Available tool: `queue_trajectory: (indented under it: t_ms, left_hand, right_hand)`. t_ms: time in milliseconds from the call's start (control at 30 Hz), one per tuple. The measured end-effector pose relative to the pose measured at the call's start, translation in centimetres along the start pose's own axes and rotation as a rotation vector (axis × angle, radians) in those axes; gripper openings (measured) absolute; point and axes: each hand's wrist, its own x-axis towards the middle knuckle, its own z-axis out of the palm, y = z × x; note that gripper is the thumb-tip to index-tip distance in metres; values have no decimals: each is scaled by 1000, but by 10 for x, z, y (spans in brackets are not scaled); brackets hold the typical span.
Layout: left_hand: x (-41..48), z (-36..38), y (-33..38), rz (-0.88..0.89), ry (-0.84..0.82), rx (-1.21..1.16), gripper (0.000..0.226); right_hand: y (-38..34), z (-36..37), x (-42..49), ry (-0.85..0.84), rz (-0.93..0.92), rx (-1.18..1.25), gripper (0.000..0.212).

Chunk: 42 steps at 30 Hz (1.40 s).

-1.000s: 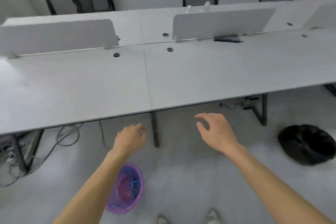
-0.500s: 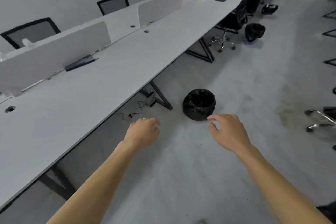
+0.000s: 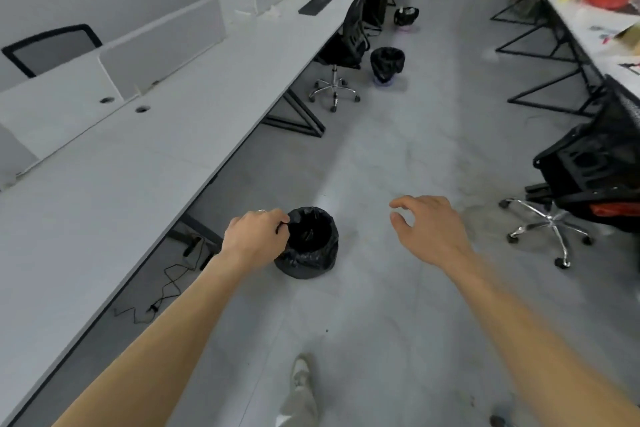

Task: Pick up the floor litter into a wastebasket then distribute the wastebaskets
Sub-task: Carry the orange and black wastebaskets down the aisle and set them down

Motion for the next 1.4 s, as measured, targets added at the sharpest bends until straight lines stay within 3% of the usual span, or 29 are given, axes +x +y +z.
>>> queue_trajectory:
  t_ms: [233,500,800,1133,1400]
  left_hand:
    - [214,-43,57,164,-86,64,38]
    - [437,-52,187,271,-133,68,40]
    - [681,-44,320,193,-136,61,40]
    - [936,-59,424,155,-158,32,41]
    - [1205,-66,508,193,-229,-15,39]
  right_hand:
    - [45,-26,162,52,165,15,31]
    - [149,-56,350,100,288,54,32]
    - [299,-93,592,6,298,58,35]
    - [405,-133,861,-54,267,15,37]
    - [488,-163,1100,-83,354,26,37]
